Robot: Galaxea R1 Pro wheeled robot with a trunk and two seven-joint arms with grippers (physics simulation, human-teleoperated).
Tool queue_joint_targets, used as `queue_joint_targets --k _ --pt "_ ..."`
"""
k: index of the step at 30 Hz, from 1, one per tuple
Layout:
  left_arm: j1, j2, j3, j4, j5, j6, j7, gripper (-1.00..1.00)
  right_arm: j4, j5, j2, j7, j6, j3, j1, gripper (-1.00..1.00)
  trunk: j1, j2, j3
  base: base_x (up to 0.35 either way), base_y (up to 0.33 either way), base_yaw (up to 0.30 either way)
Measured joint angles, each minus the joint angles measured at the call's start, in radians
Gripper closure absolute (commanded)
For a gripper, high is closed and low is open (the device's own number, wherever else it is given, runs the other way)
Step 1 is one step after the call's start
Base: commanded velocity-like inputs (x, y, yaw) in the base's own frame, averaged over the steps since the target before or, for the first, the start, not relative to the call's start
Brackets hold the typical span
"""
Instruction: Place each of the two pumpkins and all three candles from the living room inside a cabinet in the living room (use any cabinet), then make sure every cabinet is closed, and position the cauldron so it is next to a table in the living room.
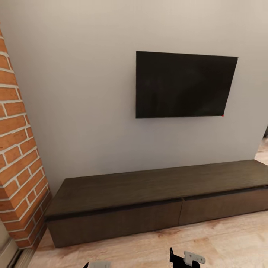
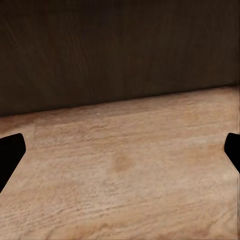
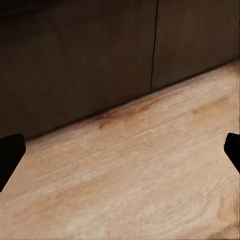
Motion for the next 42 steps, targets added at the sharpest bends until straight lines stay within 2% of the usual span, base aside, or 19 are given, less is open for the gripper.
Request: queue_joint_targets --k 42 --pt "-0.001 0.0 -0.003 0.013 -0.003 0.0 0.003 -1.0 0.0 0.012 -0.001 0.0 0.0 0.003 0.0 -1.0 -0.161 0.294 0.171 0.0 0.0 -0.234"
